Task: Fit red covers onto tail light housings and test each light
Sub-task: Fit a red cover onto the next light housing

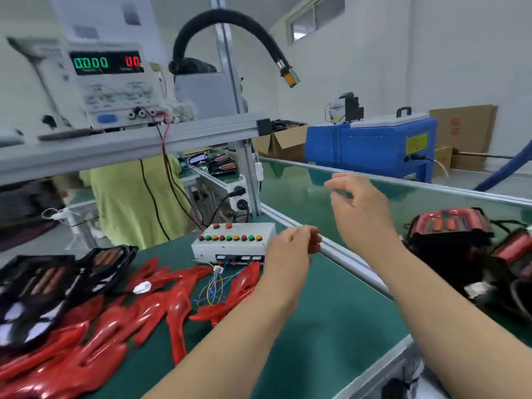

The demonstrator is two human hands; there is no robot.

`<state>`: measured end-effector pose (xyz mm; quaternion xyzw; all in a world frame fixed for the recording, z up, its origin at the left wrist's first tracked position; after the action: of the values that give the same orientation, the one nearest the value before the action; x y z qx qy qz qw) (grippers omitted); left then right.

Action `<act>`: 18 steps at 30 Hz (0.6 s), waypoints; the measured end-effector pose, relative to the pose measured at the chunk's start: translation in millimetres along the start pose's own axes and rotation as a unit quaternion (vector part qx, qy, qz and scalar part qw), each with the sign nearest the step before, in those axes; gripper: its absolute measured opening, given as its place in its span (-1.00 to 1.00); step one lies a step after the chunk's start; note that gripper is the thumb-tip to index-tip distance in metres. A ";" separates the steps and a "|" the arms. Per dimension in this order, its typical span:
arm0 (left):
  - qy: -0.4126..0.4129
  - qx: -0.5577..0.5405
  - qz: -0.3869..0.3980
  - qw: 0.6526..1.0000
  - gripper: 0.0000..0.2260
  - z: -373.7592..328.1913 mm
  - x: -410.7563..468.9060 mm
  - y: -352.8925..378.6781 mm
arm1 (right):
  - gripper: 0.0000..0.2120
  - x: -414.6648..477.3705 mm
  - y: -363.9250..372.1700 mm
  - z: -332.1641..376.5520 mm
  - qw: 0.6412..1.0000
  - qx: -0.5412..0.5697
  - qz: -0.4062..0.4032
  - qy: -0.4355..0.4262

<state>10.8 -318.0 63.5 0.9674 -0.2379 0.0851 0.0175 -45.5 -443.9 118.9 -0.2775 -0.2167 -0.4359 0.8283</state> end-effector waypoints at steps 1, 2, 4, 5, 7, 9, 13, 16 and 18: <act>0.010 -0.002 -0.014 1.000 -0.80 -4.7 -1.8 -15.7 | -0.74 -5.0 16.7 7.9 1.000 0.008 0.017 -0.006; 0.015 -0.001 -0.028 0.999 -0.80 -8.8 -2.7 -30.5 | -0.73 -10.1 32.8 15.5 0.999 0.014 0.031 -0.012; 0.027 0.011 -0.055 0.998 -0.79 -15.5 -3.8 -58.5 | -0.73 -19.9 63.9 30.0 0.998 0.033 0.056 -0.018; 0.033 0.019 -0.067 0.997 -0.79 -17.9 -4.5 -72.1 | -0.74 -24.8 78.7 37.2 0.996 0.046 0.069 -0.018; 0.040 0.029 -0.087 0.995 -0.77 -21.5 -6.5 -98.0 | -0.74 -33.5 106.0 51.4 0.993 0.065 0.093 -0.023; 0.046 0.035 -0.110 0.992 -0.75 -23.9 -10.2 -123.8 | -0.74 -41.3 130.4 65.3 0.990 0.075 0.118 -0.036; 0.049 0.042 -0.152 0.986 -0.78 -19.6 -20.0 -174.1 | -0.74 -58.0 172.4 88.2 0.980 0.100 0.167 -0.048; 0.056 0.084 -0.192 0.976 -0.81 -15.8 -27.4 -213.2 | -0.73 -72.6 198.8 99.8 0.973 0.110 0.196 -0.055; 0.064 0.113 -0.219 0.967 -0.82 -14.0 -30.4 -241.2 | -0.72 -82.3 215.0 103.8 0.969 0.107 0.218 -0.055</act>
<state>93.8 -89.3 73.7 0.9841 -0.0080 0.1675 -0.0582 80.1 -226.9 89.3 -0.2509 -0.2413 -0.2033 0.9152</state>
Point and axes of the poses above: each hand's wrist, its own x-axis towards the middle knuckle, its own y-axis out of the palm, z = x × y, the point moved 5 cm from there along x, towards the middle knuckle, and after that the axes turned 3 degrees about y, right-handed, at the moved point
